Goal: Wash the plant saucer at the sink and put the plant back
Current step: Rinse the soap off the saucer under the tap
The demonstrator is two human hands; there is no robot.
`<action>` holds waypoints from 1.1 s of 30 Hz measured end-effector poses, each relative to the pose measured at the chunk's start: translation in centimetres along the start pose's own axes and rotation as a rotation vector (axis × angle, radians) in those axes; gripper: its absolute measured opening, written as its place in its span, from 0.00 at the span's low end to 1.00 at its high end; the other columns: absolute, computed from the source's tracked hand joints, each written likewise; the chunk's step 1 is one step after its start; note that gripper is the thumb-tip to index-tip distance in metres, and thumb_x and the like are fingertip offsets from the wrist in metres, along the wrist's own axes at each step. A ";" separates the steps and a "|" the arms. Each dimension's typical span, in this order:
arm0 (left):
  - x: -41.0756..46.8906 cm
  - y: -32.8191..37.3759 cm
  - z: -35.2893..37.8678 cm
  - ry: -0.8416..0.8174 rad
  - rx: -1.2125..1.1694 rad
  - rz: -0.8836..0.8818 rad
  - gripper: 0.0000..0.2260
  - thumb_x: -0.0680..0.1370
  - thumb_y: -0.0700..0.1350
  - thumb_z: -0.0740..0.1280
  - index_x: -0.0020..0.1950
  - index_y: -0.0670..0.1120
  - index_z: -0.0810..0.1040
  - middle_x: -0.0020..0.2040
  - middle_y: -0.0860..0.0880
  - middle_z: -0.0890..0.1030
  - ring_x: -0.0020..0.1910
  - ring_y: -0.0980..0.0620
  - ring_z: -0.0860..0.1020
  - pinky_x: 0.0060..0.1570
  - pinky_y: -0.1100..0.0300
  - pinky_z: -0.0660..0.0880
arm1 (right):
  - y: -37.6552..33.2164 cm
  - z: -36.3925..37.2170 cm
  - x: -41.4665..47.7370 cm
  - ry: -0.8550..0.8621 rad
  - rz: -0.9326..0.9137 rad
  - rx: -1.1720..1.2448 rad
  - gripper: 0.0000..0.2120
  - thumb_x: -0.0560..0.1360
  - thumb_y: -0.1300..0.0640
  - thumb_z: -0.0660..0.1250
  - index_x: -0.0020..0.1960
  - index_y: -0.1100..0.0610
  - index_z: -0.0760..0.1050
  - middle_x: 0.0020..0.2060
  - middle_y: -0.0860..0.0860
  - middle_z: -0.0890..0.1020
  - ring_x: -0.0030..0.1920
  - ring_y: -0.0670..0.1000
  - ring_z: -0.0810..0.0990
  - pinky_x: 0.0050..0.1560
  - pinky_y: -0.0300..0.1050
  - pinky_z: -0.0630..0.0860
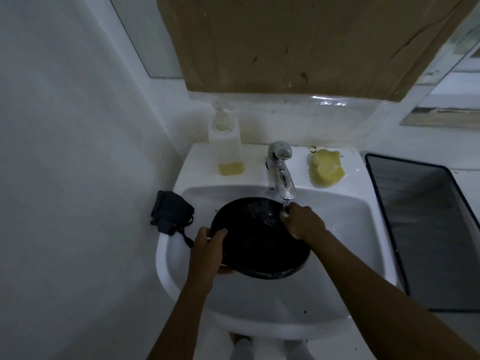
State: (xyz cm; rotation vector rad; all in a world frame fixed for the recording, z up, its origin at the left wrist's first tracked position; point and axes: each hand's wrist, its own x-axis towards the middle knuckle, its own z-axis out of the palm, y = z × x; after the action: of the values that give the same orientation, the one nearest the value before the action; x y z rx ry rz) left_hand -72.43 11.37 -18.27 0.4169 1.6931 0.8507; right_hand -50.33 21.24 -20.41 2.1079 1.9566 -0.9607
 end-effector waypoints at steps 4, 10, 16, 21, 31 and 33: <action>1.2 -0.9 0.6 -0.023 0.090 -0.036 0.09 0.79 0.52 0.67 0.48 0.46 0.77 0.50 0.45 0.81 0.46 0.45 0.81 0.30 0.53 0.80 | 0.2 -2.6 -1.4 0.108 0.025 -0.009 0.18 0.81 0.46 0.55 0.61 0.57 0.71 0.53 0.60 0.79 0.52 0.61 0.79 0.46 0.49 0.72; 1.6 -2.1 2.5 -0.158 0.126 -0.123 0.11 0.78 0.54 0.67 0.53 0.47 0.79 0.51 0.45 0.82 0.48 0.45 0.82 0.35 0.50 0.83 | 0.3 -5.2 -5.3 0.250 0.006 0.040 0.13 0.82 0.45 0.53 0.55 0.53 0.70 0.40 0.52 0.77 0.38 0.53 0.73 0.38 0.47 0.69; 2.0 -1.6 3.6 -0.103 0.141 0.084 0.07 0.80 0.56 0.64 0.55 0.56 0.76 0.54 0.52 0.81 0.50 0.52 0.80 0.45 0.53 0.82 | 2.5 -3.3 -8.5 0.329 -0.038 0.374 0.07 0.82 0.49 0.57 0.50 0.52 0.69 0.35 0.49 0.78 0.37 0.52 0.78 0.36 0.48 0.74; 1.6 0.2 2.4 -0.074 0.114 0.297 0.07 0.78 0.57 0.68 0.53 0.58 0.80 0.51 0.57 0.83 0.51 0.58 0.80 0.51 0.58 0.78 | 4.6 0.2 -7.4 0.181 0.166 0.684 0.06 0.79 0.50 0.62 0.54 0.49 0.74 0.44 0.48 0.81 0.46 0.53 0.81 0.47 0.54 0.80; 0.2 0.2 -1.8 -0.086 0.272 0.340 0.08 0.78 0.49 0.70 0.54 0.60 0.77 0.54 0.55 0.81 0.52 0.56 0.80 0.46 0.65 0.75 | 2.9 -0.3 -5.1 0.016 0.119 0.869 0.03 0.76 0.57 0.66 0.44 0.50 0.76 0.44 0.57 0.83 0.43 0.57 0.84 0.47 0.58 0.83; -0.7 0.4 -2.1 -0.138 0.108 0.306 0.11 0.75 0.45 0.71 0.55 0.58 0.78 0.55 0.53 0.82 0.55 0.52 0.79 0.52 0.59 0.76 | 2.5 -0.7 -6.0 0.076 0.087 0.929 0.05 0.72 0.57 0.66 0.40 0.49 0.74 0.40 0.56 0.83 0.45 0.60 0.83 0.49 0.62 0.81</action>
State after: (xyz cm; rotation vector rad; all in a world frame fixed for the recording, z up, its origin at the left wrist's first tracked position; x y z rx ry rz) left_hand -74.29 10.50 -17.35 0.8062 1.5734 0.9290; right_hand -47.59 16.05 -17.60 2.6201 1.5589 -2.0847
